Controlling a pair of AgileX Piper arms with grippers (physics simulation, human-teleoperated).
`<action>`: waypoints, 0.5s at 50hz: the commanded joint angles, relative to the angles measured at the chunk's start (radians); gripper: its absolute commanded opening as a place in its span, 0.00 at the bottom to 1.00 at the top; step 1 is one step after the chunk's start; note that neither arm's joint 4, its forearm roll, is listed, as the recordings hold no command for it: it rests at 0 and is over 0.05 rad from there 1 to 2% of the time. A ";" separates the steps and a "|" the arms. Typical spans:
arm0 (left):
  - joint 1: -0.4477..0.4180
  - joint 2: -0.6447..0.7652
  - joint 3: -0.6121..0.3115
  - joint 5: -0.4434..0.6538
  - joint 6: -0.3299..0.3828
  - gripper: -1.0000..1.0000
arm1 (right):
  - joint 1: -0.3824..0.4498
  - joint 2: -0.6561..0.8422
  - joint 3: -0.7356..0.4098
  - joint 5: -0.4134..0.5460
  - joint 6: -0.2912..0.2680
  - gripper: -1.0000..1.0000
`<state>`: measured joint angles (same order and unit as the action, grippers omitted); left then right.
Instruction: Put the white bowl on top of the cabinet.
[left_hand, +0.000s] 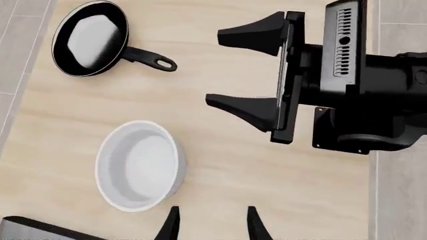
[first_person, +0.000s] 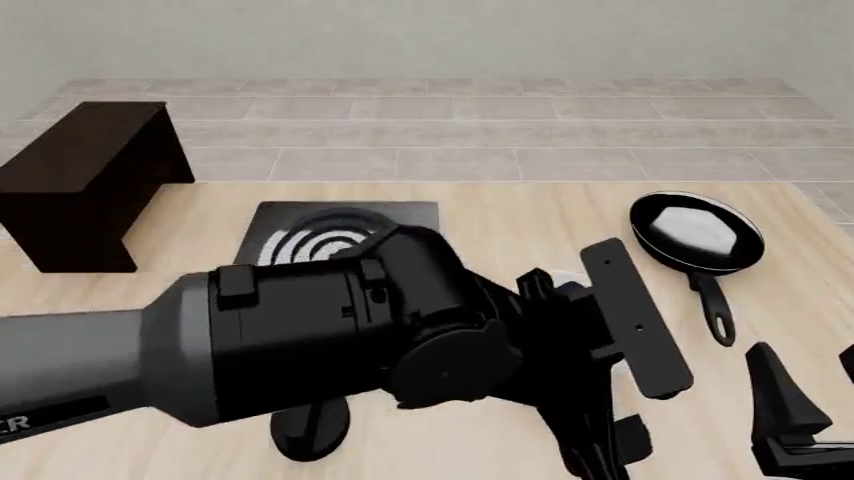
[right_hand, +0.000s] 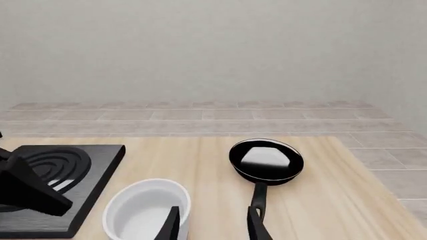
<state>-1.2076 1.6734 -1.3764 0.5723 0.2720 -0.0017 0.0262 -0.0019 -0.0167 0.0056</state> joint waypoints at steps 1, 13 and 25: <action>0.052 0.069 -0.031 0.017 0.069 1.00 | 0.000 0.001 0.000 0.000 0.000 1.00; 0.092 0.112 -0.043 0.037 0.120 1.00 | 0.000 -0.003 0.000 0.002 0.000 1.00; 0.141 0.168 -0.091 0.063 0.192 1.00 | 0.000 -0.001 0.000 0.000 -0.001 1.00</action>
<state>-1.0970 1.7998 -1.4327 0.6170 0.4163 -0.0018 0.0253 -0.0019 -0.0157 0.0056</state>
